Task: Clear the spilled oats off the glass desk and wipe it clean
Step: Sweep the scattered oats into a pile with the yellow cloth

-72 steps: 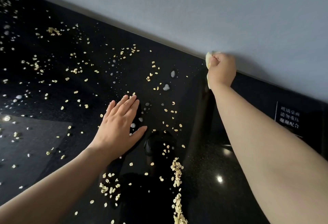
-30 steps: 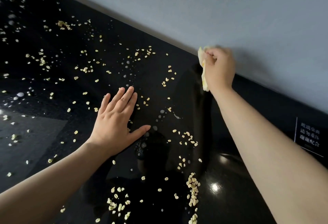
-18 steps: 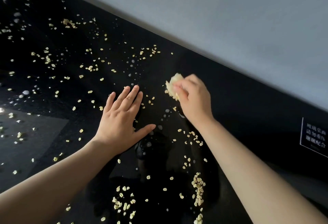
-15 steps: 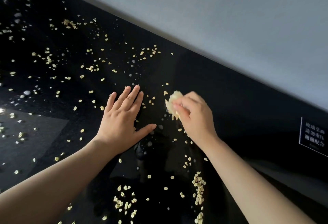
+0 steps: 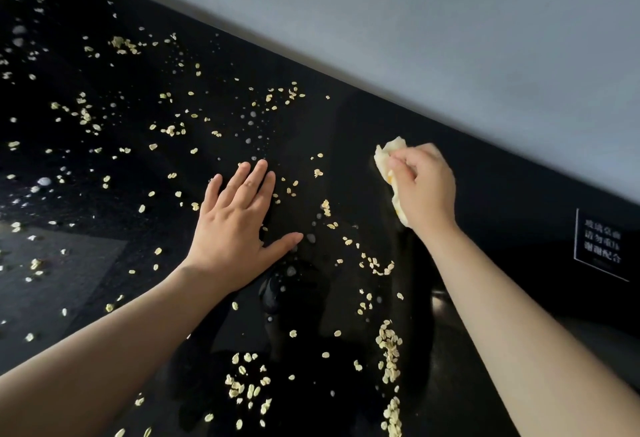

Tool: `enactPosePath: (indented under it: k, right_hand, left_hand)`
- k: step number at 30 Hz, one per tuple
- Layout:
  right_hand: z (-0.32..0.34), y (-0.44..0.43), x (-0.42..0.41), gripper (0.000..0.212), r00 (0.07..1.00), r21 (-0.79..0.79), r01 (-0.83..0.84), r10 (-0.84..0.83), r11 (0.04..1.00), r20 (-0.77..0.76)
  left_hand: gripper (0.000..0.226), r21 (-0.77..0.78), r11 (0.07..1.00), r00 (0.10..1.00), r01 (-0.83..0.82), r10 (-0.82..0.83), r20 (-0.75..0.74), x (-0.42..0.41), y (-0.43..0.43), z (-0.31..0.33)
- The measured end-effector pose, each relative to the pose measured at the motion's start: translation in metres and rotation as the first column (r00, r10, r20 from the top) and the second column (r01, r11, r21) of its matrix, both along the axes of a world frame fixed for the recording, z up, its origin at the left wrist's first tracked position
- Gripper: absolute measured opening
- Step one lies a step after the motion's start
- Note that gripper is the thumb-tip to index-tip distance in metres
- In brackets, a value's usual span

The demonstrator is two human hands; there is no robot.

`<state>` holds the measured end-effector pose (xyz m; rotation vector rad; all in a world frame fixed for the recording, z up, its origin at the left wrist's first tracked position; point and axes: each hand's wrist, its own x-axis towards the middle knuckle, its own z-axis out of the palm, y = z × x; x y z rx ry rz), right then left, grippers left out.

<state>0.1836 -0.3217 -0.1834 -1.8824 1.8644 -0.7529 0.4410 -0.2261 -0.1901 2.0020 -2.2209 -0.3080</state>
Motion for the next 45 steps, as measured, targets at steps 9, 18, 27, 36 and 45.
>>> enactPosePath:
  k: [9, 18, 27, 36, 45]
  right_hand:
    - [0.021, 0.118, 0.016, 0.010, 0.974, 0.118, -0.139, 0.114, 0.983, 0.194]
    - [0.023, 0.050, 0.014, 0.018, 0.994, 0.089, 0.112, -0.112, 0.990, -0.004]
    - [0.029, 0.136, 0.038, 0.011, 0.971, 0.164, -0.194, 0.166, 0.967, 0.171]
    - [0.027, 0.159, -0.037, 0.014, 0.921, 0.146, 0.364, -0.379, 0.920, 0.093]
    - [0.026, 0.199, 0.030, 0.012, 0.992, 0.158, -0.051, 0.032, 0.986, 0.124]
  left_hand:
    - [0.086, 0.062, 0.996, 0.995, 0.067, -0.062, -0.074, 0.000, 0.020, 0.023]
    - [0.068, 0.104, 0.988, 0.990, 0.112, -0.102, -0.102, -0.009, 0.094, 0.028]
    - [0.073, 0.108, 0.990, 0.995, 0.087, -0.082, -0.048, -0.009, 0.106, 0.023]
    - [0.077, 0.122, 0.986, 0.992, 0.112, -0.105, -0.066, -0.006, 0.105, 0.024]
    - [0.081, 0.139, 0.981, 0.990, 0.137, -0.131, -0.053, -0.005, 0.106, 0.027]
